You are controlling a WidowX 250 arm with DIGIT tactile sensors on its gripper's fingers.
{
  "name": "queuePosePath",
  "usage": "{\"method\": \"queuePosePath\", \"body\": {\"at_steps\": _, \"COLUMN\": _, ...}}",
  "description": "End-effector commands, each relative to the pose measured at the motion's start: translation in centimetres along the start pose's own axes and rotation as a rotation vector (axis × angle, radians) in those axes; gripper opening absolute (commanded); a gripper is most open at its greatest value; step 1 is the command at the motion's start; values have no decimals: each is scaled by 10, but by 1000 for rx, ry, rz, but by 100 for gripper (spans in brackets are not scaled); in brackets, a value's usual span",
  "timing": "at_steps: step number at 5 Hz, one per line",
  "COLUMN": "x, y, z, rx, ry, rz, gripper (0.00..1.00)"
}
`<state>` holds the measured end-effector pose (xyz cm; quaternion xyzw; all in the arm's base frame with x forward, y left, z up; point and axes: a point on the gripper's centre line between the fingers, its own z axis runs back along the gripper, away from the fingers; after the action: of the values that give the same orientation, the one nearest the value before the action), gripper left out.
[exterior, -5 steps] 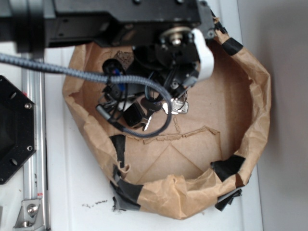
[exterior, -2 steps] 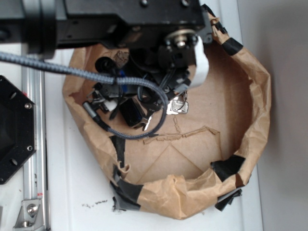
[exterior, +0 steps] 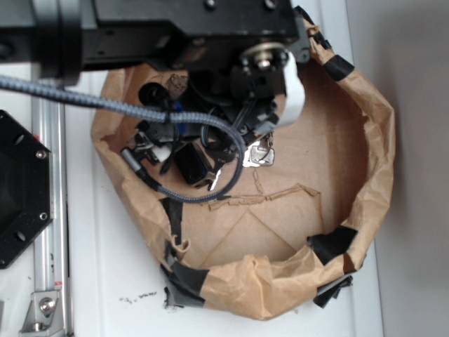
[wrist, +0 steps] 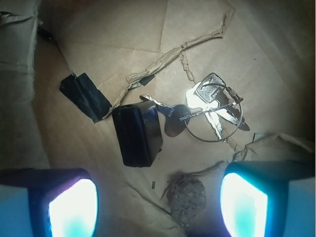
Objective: Grab the black box.
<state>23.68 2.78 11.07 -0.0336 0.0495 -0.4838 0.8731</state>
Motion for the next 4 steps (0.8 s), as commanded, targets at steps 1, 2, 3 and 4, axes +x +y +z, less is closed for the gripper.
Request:
{"method": "queuePosePath", "body": {"at_steps": 1, "x": 18, "y": 6, "z": -15, "rx": 62, "ry": 26, "rz": -83, "gripper": 100}}
{"method": "queuePosePath", "body": {"at_steps": 2, "x": 23, "y": 6, "z": -28, "rx": 64, "ry": 37, "rz": -120, "gripper": 100}}
{"method": "queuePosePath", "body": {"at_steps": 3, "x": 22, "y": 5, "z": -35, "rx": 37, "ry": 39, "rz": -139, "gripper": 100}}
{"method": "queuePosePath", "body": {"at_steps": 4, "x": 1, "y": -17, "z": -29, "rx": 12, "ry": 29, "rz": -177, "gripper": 100}}
